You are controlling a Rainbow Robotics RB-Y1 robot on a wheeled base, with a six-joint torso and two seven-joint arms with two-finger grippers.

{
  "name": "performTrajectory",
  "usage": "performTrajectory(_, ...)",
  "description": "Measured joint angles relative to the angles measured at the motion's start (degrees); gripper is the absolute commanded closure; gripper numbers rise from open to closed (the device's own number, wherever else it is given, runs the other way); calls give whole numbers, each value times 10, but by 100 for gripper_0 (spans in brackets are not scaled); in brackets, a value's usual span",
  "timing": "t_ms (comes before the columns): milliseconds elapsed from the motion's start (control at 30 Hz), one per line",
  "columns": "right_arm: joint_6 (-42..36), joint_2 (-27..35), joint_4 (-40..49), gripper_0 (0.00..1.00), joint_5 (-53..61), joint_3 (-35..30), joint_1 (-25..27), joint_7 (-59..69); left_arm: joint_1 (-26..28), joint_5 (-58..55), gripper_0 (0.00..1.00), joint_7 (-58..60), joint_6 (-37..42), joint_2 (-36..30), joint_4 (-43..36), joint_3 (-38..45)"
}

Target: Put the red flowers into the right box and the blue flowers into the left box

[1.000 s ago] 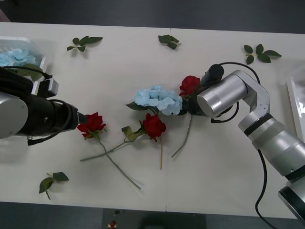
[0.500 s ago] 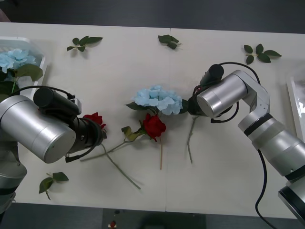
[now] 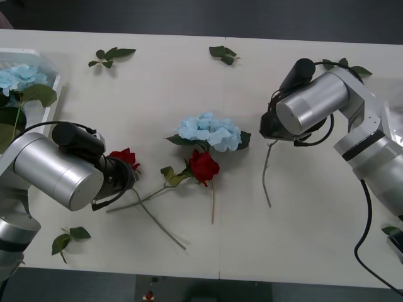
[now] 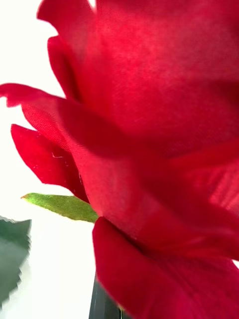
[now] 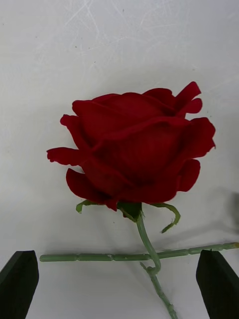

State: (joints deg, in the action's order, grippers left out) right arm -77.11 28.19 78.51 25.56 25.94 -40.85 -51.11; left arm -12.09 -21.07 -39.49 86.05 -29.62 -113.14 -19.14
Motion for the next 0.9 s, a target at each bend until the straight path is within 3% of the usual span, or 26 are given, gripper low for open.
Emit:
performTrajectory(167, -80, 35, 35, 100, 31, -66, 0, -10, -4, 20, 8, 0, -8, 0, 20, -38)
performTrajectory(367, -156, 58, 42, 100, 52, -181, 0, -139, -33, 39, 8, 0, -36, 0, 64, -98)
performTrajectory(600, -209, 93, 42, 100, 52, -281, 3, -210, -37, 39, 12, 1, -43, 2, 72, -102)
performTrajectory(733, -211, 113, 42, 100, 54, -338, 14, -265, -37, 39, 32, 1, -56, 2, 88, -102)
performTrajectory(900, -211, 141, 34, 100, 63, -396, 35, -283, -37, 39, 81, 1, -70, 2, 99, -102)
